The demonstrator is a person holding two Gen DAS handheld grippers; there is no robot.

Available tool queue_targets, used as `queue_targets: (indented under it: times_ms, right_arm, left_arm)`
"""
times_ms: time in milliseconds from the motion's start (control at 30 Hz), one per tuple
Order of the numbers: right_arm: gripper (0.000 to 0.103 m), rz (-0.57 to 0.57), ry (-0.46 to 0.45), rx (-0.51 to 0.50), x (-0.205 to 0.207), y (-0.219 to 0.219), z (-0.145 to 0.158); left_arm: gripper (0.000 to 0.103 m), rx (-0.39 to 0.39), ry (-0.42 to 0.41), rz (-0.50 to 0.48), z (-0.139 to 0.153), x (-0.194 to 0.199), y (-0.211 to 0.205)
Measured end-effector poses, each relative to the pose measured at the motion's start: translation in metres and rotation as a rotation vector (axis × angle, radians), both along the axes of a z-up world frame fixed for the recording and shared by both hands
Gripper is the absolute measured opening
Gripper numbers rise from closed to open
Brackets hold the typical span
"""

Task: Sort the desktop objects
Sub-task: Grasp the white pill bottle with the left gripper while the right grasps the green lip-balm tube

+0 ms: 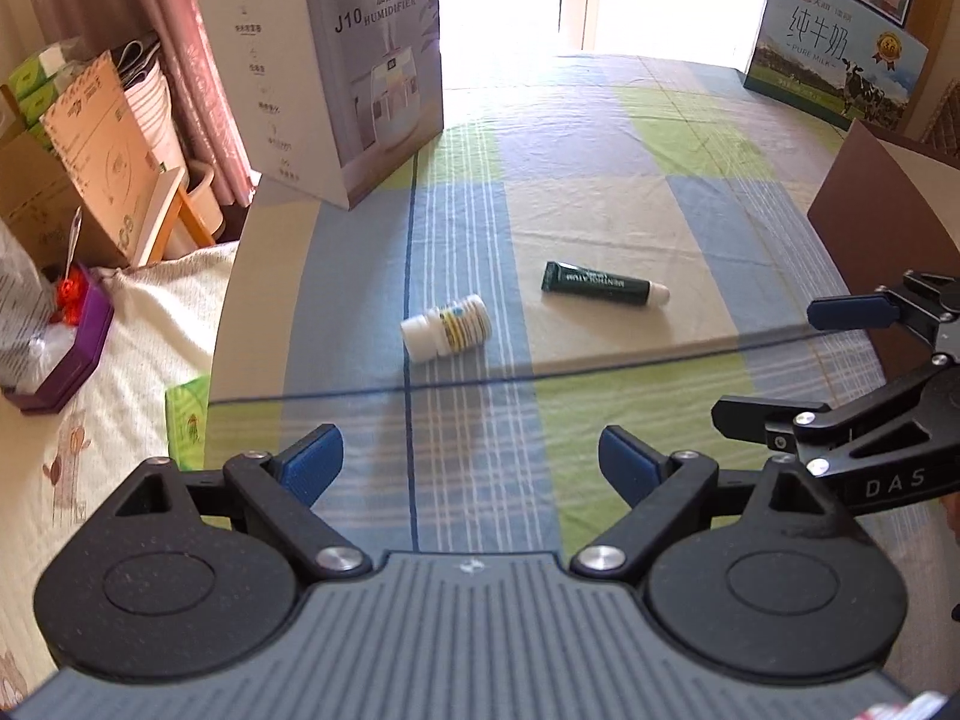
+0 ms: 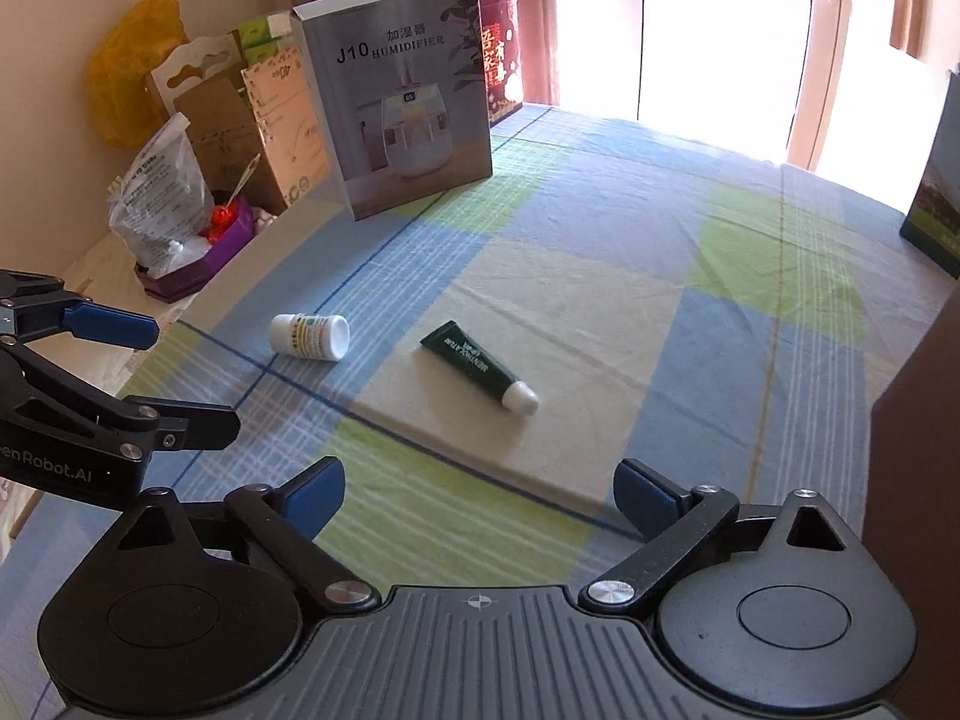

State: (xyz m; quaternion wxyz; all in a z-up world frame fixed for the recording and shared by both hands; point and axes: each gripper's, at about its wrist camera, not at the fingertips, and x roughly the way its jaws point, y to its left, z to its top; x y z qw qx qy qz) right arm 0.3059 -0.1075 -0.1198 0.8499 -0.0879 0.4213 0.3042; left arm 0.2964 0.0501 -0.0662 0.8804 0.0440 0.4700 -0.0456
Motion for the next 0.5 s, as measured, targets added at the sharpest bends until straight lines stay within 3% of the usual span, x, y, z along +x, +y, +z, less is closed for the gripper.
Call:
queue_targets:
  times_ms: [500]
  right_arm:
    - [0.061,0.09,-0.032,-0.037,0.049,0.03,-0.031]
  left_arm:
    - [0.077,0.062,-0.047,-0.124,-0.032,0.061,0.01]
